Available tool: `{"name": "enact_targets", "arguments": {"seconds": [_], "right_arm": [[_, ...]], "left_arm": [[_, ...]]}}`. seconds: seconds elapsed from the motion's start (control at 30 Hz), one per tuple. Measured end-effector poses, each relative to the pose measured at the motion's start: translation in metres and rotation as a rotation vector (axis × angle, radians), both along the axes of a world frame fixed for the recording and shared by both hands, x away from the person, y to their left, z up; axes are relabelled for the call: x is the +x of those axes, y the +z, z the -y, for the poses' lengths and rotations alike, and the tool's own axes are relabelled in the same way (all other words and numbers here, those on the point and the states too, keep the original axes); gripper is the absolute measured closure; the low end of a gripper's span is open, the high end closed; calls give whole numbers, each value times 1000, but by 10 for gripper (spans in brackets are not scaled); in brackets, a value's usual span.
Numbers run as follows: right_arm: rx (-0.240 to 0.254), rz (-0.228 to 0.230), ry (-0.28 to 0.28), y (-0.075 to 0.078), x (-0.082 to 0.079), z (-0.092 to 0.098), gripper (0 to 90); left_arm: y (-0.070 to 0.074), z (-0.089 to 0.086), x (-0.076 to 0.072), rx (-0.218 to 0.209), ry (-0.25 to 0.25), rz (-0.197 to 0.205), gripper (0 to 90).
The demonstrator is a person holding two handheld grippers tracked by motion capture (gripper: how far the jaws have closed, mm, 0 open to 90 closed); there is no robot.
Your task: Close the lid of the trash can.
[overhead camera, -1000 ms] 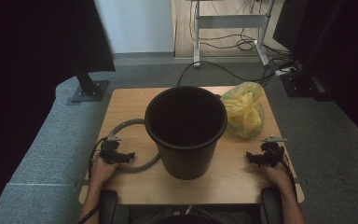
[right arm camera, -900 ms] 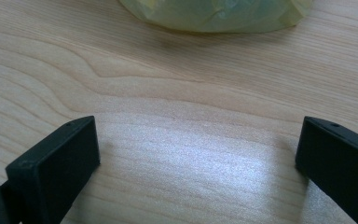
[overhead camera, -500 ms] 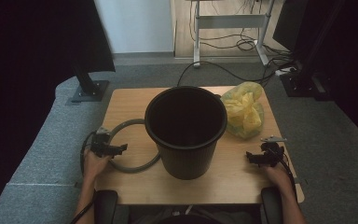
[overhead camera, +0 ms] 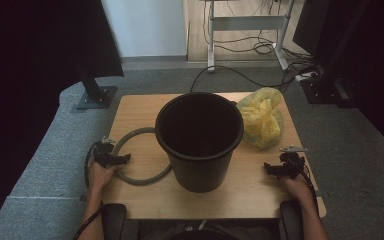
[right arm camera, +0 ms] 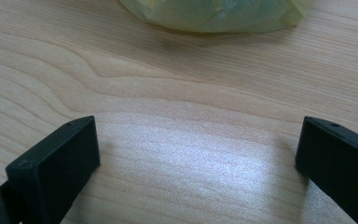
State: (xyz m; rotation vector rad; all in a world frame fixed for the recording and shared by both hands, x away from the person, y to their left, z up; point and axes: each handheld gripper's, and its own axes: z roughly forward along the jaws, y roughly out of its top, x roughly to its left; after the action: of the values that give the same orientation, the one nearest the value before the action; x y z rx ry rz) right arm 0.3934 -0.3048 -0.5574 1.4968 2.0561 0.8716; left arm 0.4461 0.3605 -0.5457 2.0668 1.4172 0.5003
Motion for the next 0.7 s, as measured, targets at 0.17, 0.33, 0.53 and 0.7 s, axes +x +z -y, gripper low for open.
{"name": "enact_targets", "arguments": {"seconds": [0.17, 0.33, 0.53, 0.7], "right_arm": [[0, 1, 4, 0, 0, 0, 0], [0, 0, 5, 0, 0, 0, 0], [0, 0, 5, 0, 0, 0, 0], [1, 0, 6, 0, 0, 0, 0]], "left_arm": [[1, -1, -2, -8, 36, 24, 53], [2, -5, -4, -21, 59, 56, 265], [7, -9, -4, -22, 100, 42, 525], [9, -7, -3, -25, 116, 24, 740]]}}
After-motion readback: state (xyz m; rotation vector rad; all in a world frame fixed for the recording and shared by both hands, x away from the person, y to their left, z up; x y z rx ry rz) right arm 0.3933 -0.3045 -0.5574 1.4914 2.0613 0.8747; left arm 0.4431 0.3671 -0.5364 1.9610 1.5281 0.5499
